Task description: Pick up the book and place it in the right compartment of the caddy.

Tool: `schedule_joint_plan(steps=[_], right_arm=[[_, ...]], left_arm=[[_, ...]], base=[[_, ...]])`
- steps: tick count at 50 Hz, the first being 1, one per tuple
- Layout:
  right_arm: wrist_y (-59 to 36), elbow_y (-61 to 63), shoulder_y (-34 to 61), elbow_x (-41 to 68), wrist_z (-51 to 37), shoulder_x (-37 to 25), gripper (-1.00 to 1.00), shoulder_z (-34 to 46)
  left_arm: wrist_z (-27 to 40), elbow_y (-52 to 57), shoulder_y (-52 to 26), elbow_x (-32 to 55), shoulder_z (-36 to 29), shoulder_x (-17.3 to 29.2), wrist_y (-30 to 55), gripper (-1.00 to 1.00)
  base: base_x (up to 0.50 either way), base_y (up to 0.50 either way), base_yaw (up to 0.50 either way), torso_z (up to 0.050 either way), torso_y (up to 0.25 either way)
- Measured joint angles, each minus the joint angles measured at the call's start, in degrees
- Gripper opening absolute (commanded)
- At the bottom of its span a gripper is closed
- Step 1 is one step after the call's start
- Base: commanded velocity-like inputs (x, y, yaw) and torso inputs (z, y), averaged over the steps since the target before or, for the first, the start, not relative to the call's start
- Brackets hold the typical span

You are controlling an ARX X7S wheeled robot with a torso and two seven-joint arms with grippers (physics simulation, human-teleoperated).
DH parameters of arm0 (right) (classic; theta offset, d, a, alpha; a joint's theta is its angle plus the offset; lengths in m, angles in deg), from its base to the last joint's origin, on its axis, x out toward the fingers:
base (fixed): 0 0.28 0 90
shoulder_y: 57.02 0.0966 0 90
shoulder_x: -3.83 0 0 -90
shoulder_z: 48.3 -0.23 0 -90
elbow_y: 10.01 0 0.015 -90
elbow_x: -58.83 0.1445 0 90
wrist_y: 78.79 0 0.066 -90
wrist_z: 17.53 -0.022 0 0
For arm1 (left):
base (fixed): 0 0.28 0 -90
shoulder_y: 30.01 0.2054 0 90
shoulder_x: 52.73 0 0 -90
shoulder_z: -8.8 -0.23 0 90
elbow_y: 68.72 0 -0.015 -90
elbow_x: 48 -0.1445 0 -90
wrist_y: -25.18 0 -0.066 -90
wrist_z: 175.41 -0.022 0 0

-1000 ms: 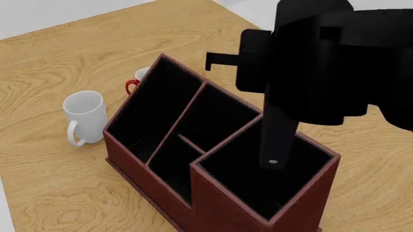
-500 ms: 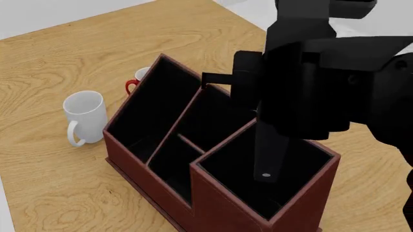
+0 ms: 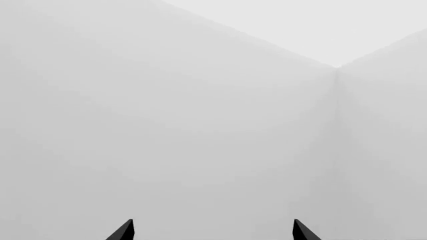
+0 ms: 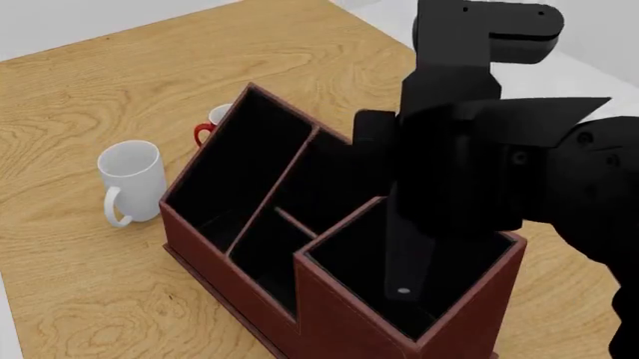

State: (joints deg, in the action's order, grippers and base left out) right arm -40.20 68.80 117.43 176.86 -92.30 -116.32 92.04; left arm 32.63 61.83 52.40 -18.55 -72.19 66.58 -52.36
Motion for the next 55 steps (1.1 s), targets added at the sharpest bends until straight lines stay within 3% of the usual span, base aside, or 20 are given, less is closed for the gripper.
schedule_joint_plan(steps=[55], right_arm=[[-0.21,-5.06,-2.71,-8.68,10.61,0.98,-1.0,4.42]], left_arm=[[0.35,-0.45,-0.33,-3.59,-3.75,0.17,0.06,1.0]], base=[[0.0,0.0,0.0,0.0,0.001]])
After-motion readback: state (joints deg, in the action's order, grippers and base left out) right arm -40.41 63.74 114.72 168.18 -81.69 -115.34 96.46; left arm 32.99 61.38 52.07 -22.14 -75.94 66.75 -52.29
